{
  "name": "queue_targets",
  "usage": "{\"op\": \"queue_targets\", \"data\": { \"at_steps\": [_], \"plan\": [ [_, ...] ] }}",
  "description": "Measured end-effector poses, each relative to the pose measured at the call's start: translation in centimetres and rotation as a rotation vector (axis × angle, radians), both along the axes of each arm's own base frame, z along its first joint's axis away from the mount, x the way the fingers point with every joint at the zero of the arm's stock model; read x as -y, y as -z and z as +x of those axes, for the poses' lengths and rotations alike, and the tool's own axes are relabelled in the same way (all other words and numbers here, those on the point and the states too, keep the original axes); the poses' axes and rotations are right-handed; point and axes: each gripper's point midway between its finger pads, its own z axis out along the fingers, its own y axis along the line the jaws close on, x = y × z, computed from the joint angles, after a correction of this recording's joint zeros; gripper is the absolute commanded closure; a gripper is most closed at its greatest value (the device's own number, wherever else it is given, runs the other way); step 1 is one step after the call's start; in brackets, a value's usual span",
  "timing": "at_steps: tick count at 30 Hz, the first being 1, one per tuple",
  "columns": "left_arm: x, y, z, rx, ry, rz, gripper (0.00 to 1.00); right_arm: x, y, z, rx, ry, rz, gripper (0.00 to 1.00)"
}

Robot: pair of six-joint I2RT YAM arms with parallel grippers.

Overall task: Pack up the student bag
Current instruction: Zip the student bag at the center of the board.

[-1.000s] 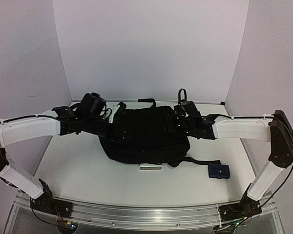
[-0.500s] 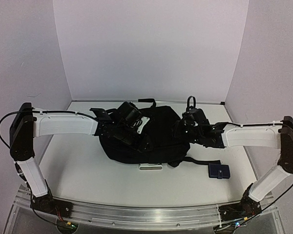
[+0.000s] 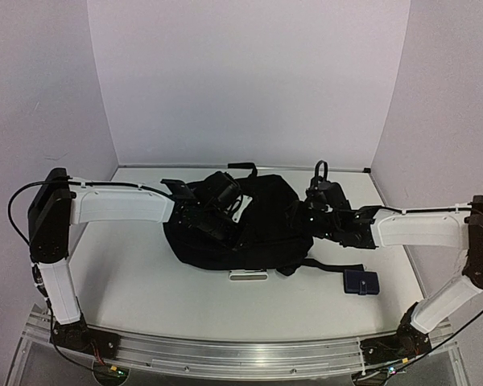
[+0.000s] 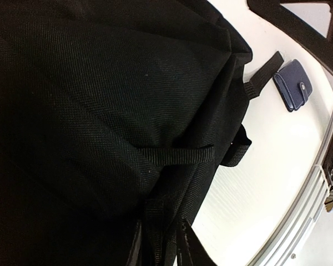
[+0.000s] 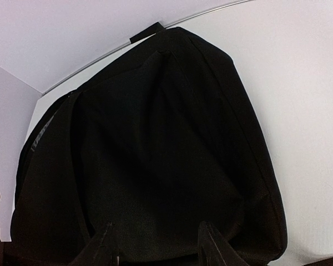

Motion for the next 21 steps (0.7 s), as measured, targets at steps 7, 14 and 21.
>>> {"op": "queue_targets", "data": {
  "at_steps": [7, 14, 21],
  "plan": [
    [0.1, 0.2, -0.3, -0.018, 0.008, -0.002, 0.88, 0.4, -0.1, -0.4, 0.002, 0.003, 0.004, 0.55],
    [0.1, 0.3, -0.5, -0.031, 0.007, -0.005, 1.0, 0.5, -0.8, -0.4, 0.015, 0.005, 0.016, 0.58],
    [-1.8, -1.4, -0.7, 0.022, -0.056, -0.052, 1.0, 0.4, -1.0, -0.5, 0.023, -0.015, 0.001, 0.61]
  ]
}}
